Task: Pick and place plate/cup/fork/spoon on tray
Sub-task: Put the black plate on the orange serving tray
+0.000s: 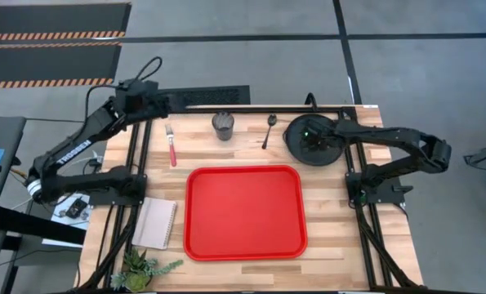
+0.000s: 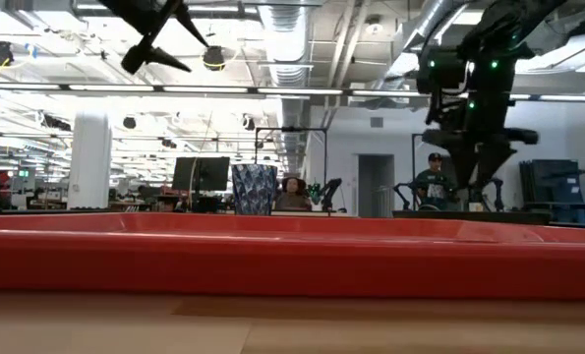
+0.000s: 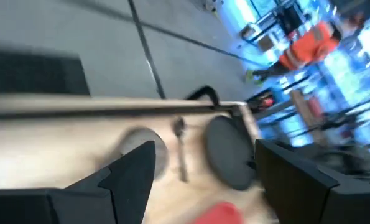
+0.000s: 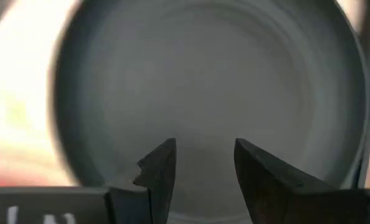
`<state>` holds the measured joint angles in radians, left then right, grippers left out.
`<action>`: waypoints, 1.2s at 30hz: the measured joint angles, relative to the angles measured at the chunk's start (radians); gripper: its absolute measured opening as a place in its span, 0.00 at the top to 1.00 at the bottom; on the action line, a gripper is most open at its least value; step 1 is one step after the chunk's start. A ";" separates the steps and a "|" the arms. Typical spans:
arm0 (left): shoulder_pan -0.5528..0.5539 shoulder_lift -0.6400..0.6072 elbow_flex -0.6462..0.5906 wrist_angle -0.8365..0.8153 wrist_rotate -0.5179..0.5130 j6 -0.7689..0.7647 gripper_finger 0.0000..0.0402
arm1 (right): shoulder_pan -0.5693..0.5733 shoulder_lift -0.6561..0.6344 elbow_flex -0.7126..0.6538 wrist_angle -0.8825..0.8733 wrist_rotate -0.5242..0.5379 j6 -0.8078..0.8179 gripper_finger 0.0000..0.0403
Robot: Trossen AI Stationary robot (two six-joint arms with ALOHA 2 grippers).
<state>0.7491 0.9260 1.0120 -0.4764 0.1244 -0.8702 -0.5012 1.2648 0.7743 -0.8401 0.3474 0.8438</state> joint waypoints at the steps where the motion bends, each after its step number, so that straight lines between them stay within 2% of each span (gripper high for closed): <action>1: 0.016 0.002 -0.007 0.020 0.041 -0.037 0.35 | -0.023 0.000 0.000 -0.029 0.000 0.054 0.54; 4: 0.054 0.024 -0.017 0.088 0.131 -0.151 0.35 | -0.087 0.007 -0.009 -0.116 -0.024 0.122 0.55; 7: 0.077 0.062 -0.018 0.160 0.174 -0.203 0.35 | -0.155 0.007 -0.013 -0.234 -0.063 0.155 0.57; 13: 0.144 0.133 -0.018 0.269 0.262 -0.233 0.35 | -0.263 0.004 -0.013 -0.260 -0.119 0.231 0.55; 16: 0.197 0.170 -0.017 0.298 0.340 -0.211 0.35 | -0.279 0.007 -0.013 -0.266 -0.161 0.329 0.50; 22: 0.284 0.241 -0.017 0.315 0.472 -0.229 0.35 | -0.279 0.033 -0.013 -0.343 -0.166 0.495 0.44; 30: 0.331 0.285 -0.017 0.356 0.506 -0.243 0.35 | -0.279 0.144 -0.022 -0.301 -0.178 0.548 0.47; 36: 0.331 0.286 -0.017 0.383 0.518 -0.261 0.35 | -0.271 0.231 -0.139 -0.175 -0.312 0.597 0.49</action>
<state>1.0798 1.2116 0.9947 -0.0929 0.6426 -1.1308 -0.7722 1.4960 0.6352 -1.0149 0.0358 1.4412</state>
